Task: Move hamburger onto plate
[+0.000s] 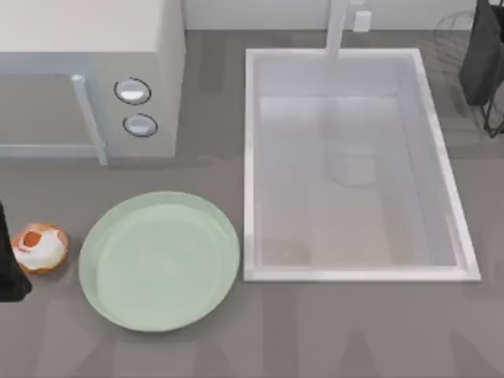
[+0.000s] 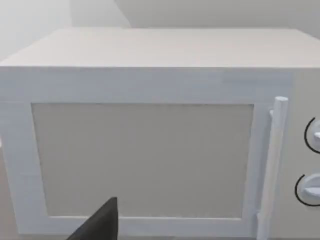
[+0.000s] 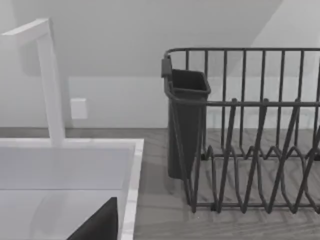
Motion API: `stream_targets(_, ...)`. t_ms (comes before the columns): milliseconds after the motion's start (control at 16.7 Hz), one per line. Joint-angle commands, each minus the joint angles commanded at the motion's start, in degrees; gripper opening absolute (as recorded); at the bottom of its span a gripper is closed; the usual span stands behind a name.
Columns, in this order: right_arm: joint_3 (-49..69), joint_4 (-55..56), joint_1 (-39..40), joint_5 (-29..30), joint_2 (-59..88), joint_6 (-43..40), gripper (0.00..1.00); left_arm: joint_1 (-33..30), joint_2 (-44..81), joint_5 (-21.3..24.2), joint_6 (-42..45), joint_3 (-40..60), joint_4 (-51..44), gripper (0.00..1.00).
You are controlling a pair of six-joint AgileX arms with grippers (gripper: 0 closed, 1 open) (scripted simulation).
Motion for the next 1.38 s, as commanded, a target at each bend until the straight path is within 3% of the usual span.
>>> stream_targets(240,0.0,0.0,0.0,0.0,0.0,0.0,1.0,-0.02,1.79,-0.04,0.6,1.73,-1.29,1.0)
stream_targets(480,0.0,0.0,0.0,0.0,0.0,0.0,1.0,-0.37,12.74,0.02,3.77,10.88,-8.24,1.0)
stream_targets(1080,0.0,0.0,0.0,0.0,0.0,0.0,1.0,-1.84,69.85,0.55,16.06,45.36,-38.12,1.0)
stream_targets(1380,0.0,0.0,0.0,0.0,0.0,0.0,1.0,-2.39,91.81,0.62,21.37,60.07,-50.57,1.0)
